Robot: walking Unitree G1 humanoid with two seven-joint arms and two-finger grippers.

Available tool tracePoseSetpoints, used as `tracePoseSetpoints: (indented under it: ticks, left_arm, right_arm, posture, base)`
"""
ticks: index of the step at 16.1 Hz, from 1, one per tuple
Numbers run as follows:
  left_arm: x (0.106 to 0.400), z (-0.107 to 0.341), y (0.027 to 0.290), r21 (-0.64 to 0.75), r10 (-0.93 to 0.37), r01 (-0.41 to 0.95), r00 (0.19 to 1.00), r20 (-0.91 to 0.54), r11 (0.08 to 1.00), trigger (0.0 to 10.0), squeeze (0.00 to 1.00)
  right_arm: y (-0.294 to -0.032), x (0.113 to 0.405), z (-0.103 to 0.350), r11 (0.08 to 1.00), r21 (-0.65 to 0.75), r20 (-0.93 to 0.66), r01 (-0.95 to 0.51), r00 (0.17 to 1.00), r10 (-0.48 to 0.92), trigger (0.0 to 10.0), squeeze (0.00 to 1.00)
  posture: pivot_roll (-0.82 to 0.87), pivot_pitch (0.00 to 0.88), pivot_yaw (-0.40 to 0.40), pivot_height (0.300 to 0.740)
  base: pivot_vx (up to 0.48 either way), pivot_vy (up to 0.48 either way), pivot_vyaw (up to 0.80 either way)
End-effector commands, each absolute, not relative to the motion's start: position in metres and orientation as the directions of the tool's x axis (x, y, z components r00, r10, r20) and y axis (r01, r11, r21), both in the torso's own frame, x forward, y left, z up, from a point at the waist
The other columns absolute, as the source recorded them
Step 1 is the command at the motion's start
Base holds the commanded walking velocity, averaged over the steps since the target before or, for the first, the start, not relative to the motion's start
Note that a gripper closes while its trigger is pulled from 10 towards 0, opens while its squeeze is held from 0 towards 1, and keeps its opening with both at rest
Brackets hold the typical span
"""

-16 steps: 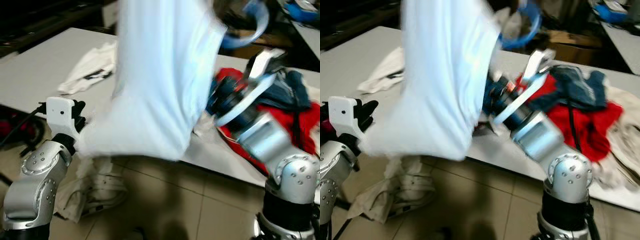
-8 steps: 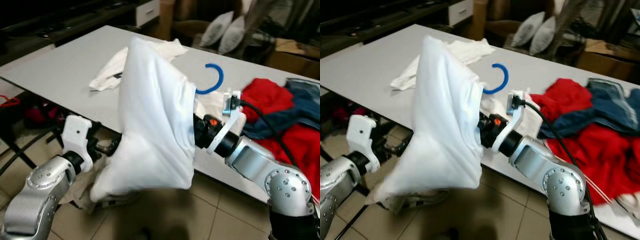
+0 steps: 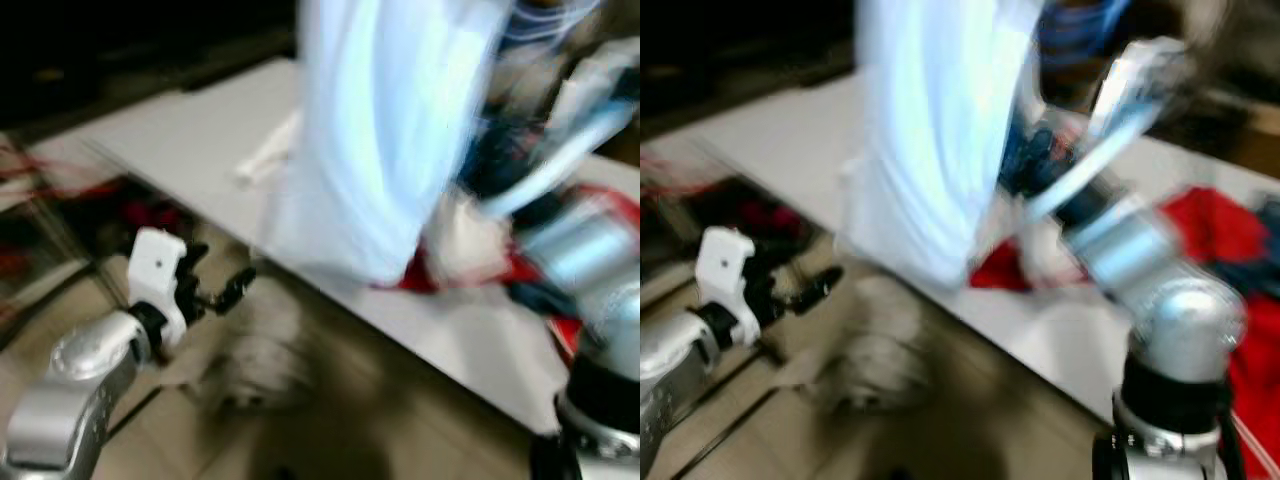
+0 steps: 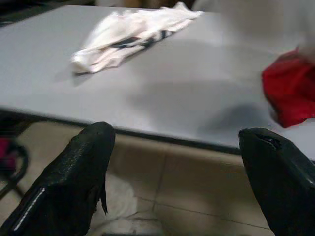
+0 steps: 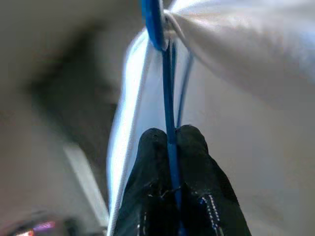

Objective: Hang hanger

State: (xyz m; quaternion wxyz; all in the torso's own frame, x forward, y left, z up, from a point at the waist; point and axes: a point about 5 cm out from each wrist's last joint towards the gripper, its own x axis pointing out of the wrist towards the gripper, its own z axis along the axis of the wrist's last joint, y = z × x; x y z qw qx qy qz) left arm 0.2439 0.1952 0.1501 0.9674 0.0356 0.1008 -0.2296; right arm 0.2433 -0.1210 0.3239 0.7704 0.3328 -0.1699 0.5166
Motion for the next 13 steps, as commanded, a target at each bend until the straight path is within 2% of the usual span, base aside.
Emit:
tracePoseSetpoints:
  ticks: [1,3,7,13]
  left_arm:
    - [0.242,0.15,0.191,0.028,-0.454,0.47,0.865,-0.212,0.882,10.0,0.89]
    - [0.24,0.149,0.19,0.03,-0.461,0.479,0.859,-0.223,0.877,10.0,0.89]
    - [0.236,0.146,0.19,0.032,-0.472,0.493,0.847,-0.244,0.869,10.0,0.89]
    - [0.23,0.139,0.184,0.028,-0.496,0.525,0.82,-0.285,0.851,10.0,0.89]
  right_arm:
    - [-0.123,0.251,0.302,0.283,0.405,0.536,-0.87,0.477,0.697,10.0,0.0]
    - [-0.117,0.26,0.274,0.347,0.473,0.419,-0.81,0.553,0.72,10.0,0.0]
    - [-0.09,0.256,0.233,0.339,0.556,0.27,-0.759,0.551,0.79,10.0,0.0]
    - [-0.09,0.27,0.204,0.509,0.505,0.12,-0.697,0.641,0.758,10.0,0.0]
  posture:
    - [0.01,0.0,-0.015,0.74]
    - [0.02,0.0,-0.021,0.74]
    - [0.03,0.0,-0.033,0.74]
    - [0.03,0.0,-0.04,0.74]
  base:
    - [0.0,0.0,0.75]
    - [0.0,0.0,0.75]
    - [0.0,0.0,0.76]
    - [0.0,0.0,0.77]
